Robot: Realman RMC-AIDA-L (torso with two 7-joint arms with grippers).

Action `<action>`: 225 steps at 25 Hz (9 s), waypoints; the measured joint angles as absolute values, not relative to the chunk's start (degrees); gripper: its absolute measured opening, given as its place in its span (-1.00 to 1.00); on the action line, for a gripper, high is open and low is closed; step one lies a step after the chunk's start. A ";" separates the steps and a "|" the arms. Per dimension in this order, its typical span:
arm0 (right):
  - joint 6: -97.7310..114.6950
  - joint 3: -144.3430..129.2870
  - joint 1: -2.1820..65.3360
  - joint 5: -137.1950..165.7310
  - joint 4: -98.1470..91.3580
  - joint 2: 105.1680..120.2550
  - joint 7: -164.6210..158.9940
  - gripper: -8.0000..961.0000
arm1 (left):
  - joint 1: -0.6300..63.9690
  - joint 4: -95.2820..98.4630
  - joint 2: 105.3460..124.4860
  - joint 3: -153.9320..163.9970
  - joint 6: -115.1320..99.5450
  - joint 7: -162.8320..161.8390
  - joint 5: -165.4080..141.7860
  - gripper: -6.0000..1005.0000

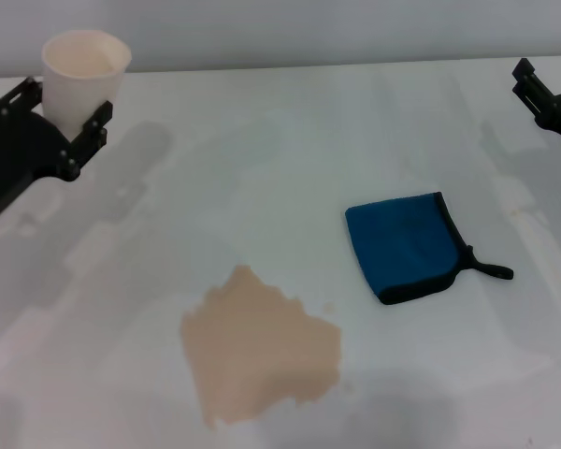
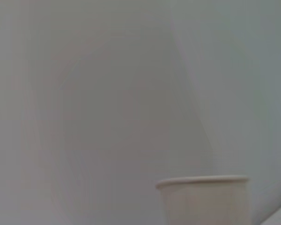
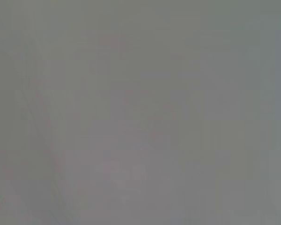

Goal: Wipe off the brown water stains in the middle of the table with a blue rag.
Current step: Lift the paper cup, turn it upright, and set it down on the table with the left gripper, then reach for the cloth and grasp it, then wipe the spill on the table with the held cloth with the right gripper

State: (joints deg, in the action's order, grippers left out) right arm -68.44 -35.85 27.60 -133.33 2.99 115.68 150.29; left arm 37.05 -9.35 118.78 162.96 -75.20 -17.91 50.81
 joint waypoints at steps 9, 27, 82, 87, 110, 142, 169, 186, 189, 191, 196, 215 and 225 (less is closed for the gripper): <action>-68.45 -36.14 27.54 -133.33 2.91 115.68 150.29 0.82 | 34.81 5.55 119.45 162.86 -62.47 -7.35 65.05 0.14; -68.60 -35.85 26.25 -133.47 3.43 115.84 150.29 0.81 | 33.54 10.37 119.79 162.86 -49.08 -6.93 68.84 0.13; -69.21 -36.11 26.64 -133.33 2.42 115.74 150.29 0.81 | 21.64 17.26 119.57 162.86 -55.24 -7.05 65.09 0.78; -69.21 -36.46 26.64 -133.33 2.11 115.74 150.31 0.81 | 18.73 19.67 119.41 162.86 -56.83 -7.12 65.10 0.78; -53.49 -61.64 28.66 -113.27 -20.97 115.15 107.11 0.80 | 6.71 19.13 119.26 162.86 -76.10 -14.29 75.49 0.78; -77.24 -88.19 37.99 -33.14 -72.52 115.46 26.42 0.76 | 10.62 13.97 119.18 162.81 -77.11 -19.51 77.50 0.78; -75.57 -88.68 42.53 -28.34 -53.66 115.75 25.38 0.75 | 10.35 14.20 119.35 162.86 -76.89 -19.51 77.07 0.78; -75.28 -90.05 44.52 -28.36 -50.41 115.64 25.18 0.64 | 10.66 14.22 119.35 162.86 -76.81 -19.51 77.08 0.78; -75.60 -90.01 44.85 -28.36 -49.85 115.61 25.05 0.58 | 10.80 14.33 119.28 162.86 -76.81 -19.51 77.08 0.78; -75.95 -90.00 44.97 -28.35 -49.74 115.56 24.99 0.54 | 10.98 14.34 119.26 162.86 -76.81 -19.51 77.08 0.78; -77.67 -89.69 45.33 -28.40 -49.83 115.46 25.08 0.45 | 11.31 14.33 119.26 162.86 -76.81 -19.51 77.08 0.78; -79.88 -87.93 47.56 -28.14 -47.67 115.19 25.30 -0.42 | 12.14 14.02 119.26 162.86 -76.82 -20.19 77.08 0.78; -79.56 -88.43 47.70 -28.88 -48.01 115.81 25.27 -0.78 | 12.75 13.97 119.26 162.86 -76.82 -20.21 77.23 0.78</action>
State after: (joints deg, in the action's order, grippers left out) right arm -79.56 -88.43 47.70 -28.88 -48.01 115.81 25.27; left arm 12.75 13.97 119.26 162.86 -76.82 -20.21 77.23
